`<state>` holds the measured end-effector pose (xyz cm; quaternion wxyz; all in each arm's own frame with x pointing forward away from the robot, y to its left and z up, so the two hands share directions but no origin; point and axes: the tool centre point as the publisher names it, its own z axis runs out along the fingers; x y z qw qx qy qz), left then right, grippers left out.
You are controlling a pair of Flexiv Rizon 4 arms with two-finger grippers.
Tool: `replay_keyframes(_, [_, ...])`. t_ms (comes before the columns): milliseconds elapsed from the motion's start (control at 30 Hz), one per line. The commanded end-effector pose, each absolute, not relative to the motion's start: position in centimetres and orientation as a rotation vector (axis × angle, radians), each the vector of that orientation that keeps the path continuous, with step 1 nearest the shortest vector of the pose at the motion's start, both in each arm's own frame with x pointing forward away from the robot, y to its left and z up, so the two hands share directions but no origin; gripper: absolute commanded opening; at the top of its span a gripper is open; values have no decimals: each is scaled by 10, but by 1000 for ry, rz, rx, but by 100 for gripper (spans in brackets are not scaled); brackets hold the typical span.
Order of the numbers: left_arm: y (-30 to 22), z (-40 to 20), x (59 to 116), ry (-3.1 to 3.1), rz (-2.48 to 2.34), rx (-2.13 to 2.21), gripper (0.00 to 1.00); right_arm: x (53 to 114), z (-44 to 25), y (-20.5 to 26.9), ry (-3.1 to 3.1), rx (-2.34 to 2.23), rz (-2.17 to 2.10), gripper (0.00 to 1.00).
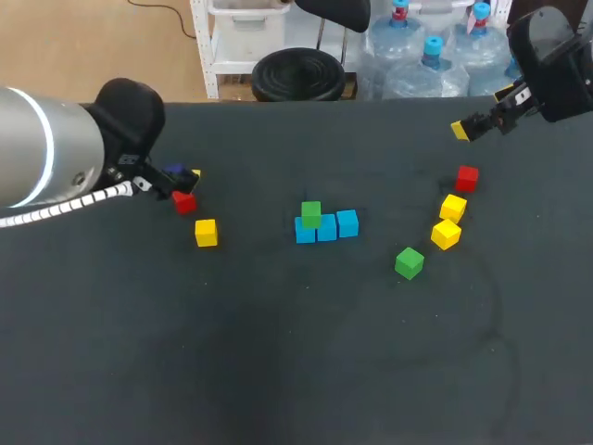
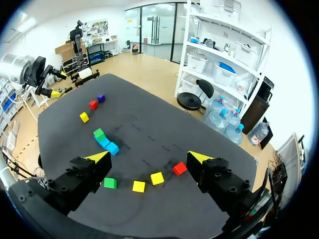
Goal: Place the blue cubes, place green cubes on the blue cubes, place the yellow cubes on the green cubes, then place the red cubes on the yellow cubes, and place purple cube on the red cubes.
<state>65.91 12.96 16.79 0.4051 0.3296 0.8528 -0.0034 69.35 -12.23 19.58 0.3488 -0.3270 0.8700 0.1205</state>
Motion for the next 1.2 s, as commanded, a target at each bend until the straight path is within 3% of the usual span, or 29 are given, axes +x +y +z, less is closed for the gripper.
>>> replay_keyframes(33, [129, 167, 659, 2148, -7, 828, 100, 685, 212, -116, 2229, -962, 209, 100])
replay_keyframes(333, [129, 167, 659, 2148, -7, 828, 100, 646, 215, -86, 2276, -1299, 80, 100])
replay_keyframes(1200, [129, 167, 659, 2148, -7, 828, 100, 617, 99, -51, 2492, -1390, 43, 100])
